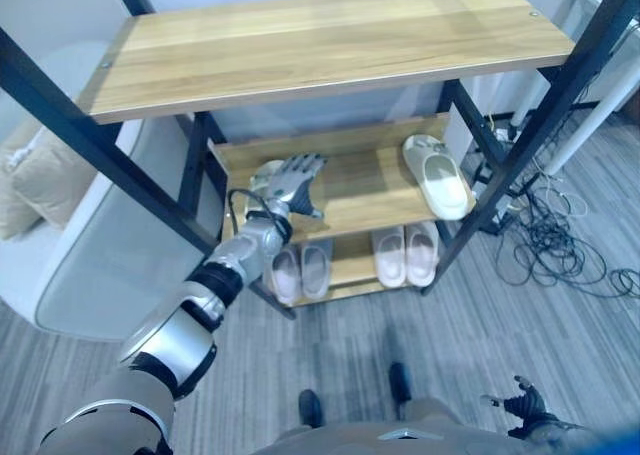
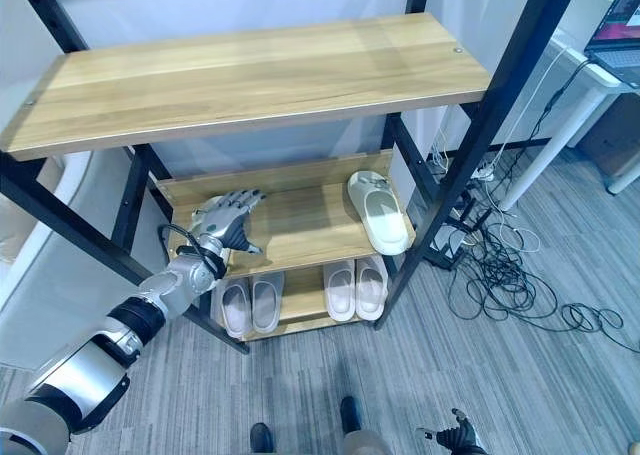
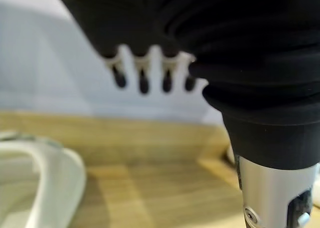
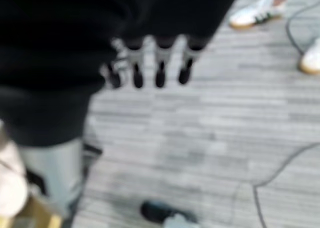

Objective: Arrange the slippers neatly on the shoe rack.

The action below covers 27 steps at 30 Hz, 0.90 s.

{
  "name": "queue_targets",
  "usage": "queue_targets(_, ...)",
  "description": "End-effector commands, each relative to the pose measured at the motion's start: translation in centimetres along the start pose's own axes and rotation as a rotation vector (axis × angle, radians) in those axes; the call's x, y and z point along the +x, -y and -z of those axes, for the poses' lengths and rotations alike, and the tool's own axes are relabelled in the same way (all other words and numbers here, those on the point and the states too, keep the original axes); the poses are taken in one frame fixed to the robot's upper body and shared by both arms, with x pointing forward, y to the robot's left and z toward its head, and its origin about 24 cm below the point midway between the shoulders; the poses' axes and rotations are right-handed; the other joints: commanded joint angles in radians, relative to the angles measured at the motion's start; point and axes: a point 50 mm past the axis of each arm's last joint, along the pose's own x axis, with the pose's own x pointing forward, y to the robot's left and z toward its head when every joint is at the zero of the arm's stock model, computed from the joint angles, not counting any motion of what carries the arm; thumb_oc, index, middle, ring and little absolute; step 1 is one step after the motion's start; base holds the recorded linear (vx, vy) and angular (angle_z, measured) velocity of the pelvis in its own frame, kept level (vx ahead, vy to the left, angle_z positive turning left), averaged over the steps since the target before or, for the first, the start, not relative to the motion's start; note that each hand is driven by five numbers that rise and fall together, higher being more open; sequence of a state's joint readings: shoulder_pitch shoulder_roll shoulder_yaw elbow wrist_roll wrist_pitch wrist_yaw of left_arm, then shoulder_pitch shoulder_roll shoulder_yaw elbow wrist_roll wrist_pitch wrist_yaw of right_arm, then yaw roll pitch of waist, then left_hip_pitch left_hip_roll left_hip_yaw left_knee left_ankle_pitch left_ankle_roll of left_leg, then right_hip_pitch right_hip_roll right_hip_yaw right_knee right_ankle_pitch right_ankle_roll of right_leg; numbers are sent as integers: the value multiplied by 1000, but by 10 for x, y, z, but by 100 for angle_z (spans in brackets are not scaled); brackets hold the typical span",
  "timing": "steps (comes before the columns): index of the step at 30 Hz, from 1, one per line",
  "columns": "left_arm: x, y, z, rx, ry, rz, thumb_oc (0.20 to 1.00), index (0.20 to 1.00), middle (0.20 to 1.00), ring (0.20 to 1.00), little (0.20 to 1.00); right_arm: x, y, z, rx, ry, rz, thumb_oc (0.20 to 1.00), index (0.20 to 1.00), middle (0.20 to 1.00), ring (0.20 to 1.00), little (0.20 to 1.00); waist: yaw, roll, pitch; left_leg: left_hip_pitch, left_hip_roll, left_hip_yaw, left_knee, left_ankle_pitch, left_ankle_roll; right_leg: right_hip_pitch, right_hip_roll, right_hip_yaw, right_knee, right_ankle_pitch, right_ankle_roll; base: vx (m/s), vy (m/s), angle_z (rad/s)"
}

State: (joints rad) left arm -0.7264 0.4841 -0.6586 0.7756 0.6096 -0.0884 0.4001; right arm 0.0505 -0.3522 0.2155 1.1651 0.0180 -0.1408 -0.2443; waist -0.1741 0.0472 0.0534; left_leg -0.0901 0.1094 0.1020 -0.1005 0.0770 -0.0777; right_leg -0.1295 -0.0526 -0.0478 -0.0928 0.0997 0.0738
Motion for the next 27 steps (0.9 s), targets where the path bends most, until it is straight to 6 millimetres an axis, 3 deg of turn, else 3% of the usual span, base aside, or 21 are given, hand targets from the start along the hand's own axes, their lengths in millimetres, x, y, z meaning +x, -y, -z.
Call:
queue_targets(1, 30, -62, 8, 48, -23, -203, 1000, 1000, 1000, 1000, 1000, 3, -2, -18, 33, 65, 2, 1000, 1000, 1000, 1000, 1000, 13, -3, 31, -11, -20, -56, 13, -54, -11, -28, -19, -23, 46, -83, 53, 0, 0, 0)
queue_targets(8, 33, -96, 17, 125, -21, -289, 1000, 1000, 1000, 1000, 1000, 4, -2, -21, 50, 77, 2, 1000, 1000, 1000, 1000, 1000, 24, -9, 49, -48, -17, -58, 13, -39, -13, -66, -16, -28, 53, -74, 53, 0, 0, 0)
queue_targets(18, 34, -121, 52, 242, -164, -307, 1000, 1000, 1000, 1000, 1000, 5, 5, -32, 36, 131, 12, 1000, 1000, 1000, 1000, 1000, 28, -11, 81, -78, -16, -65, 13, -28, -11, -101, -17, -31, 68, -72, 53, 0, 0, 0)
queue_targets(27, 38, -136, 57, 232, -200, -336, 1000, 1000, 1000, 1000, 1000, 6, 8, -33, 30, 131, 21, 1000, 1000, 1000, 1000, 1000, 27, -19, 113, -104, -17, -71, 13, -20, -9, -125, -23, -41, 76, -67, 58, 0, 0, 0)
